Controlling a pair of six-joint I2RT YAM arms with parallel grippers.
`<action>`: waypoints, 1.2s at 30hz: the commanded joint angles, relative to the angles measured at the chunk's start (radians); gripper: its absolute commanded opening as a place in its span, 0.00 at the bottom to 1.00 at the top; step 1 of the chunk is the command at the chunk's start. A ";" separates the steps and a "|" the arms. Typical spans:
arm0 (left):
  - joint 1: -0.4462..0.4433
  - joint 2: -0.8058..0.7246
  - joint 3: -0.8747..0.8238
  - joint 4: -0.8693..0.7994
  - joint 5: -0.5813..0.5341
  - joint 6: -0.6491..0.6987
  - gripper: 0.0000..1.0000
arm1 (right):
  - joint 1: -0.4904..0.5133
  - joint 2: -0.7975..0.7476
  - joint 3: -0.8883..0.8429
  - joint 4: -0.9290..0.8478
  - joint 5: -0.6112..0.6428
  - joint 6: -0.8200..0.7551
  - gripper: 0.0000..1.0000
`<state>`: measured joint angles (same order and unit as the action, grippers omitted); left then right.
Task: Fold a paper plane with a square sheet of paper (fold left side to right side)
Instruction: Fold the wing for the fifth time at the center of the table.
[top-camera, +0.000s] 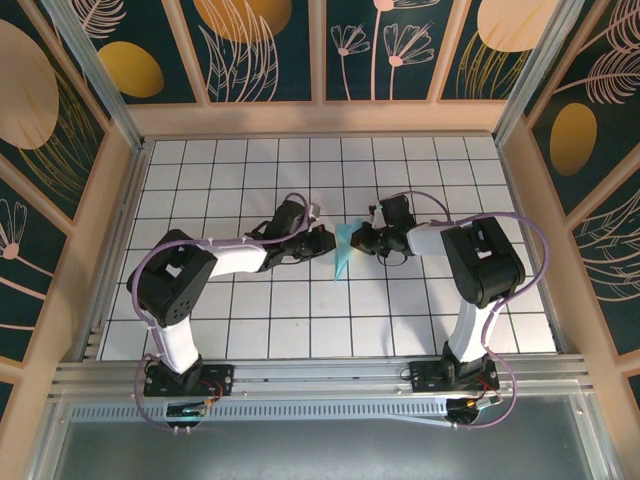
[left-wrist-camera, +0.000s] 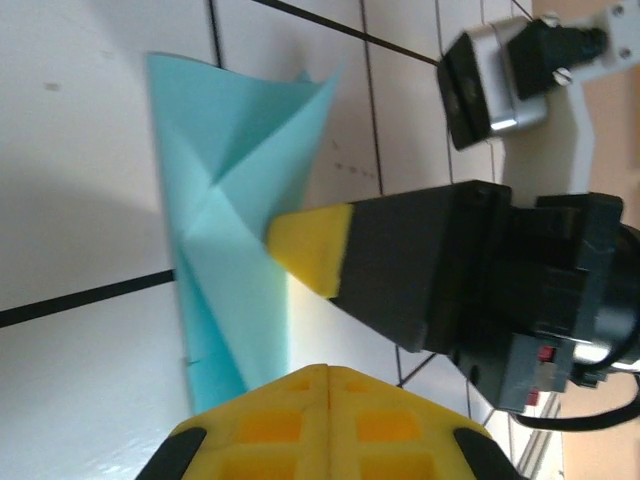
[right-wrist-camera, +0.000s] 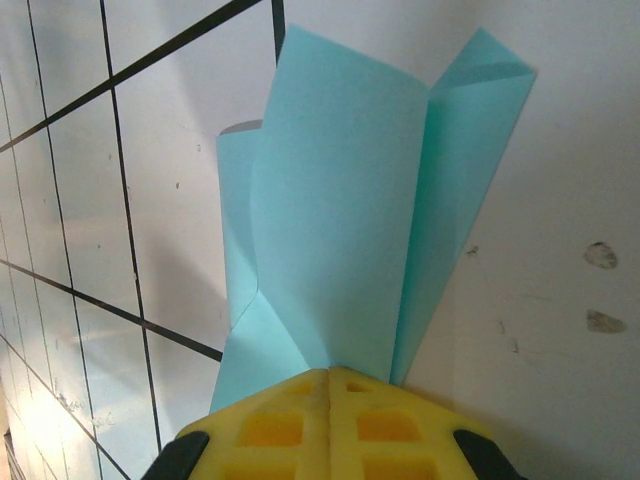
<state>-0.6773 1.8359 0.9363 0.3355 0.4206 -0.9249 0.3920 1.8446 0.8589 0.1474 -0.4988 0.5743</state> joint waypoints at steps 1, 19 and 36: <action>-0.023 0.044 0.063 -0.033 0.062 0.020 0.03 | 0.008 0.057 -0.029 -0.064 0.046 -0.015 0.00; -0.038 0.132 0.081 -0.070 0.049 0.040 0.03 | 0.007 0.061 -0.020 -0.082 0.049 -0.028 0.00; -0.047 0.164 0.055 -0.082 0.027 0.045 0.03 | 0.007 0.060 -0.012 -0.094 0.052 -0.034 0.00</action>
<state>-0.7147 1.9797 1.0080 0.2794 0.4599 -0.8970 0.3920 1.8469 0.8597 0.1497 -0.5018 0.5701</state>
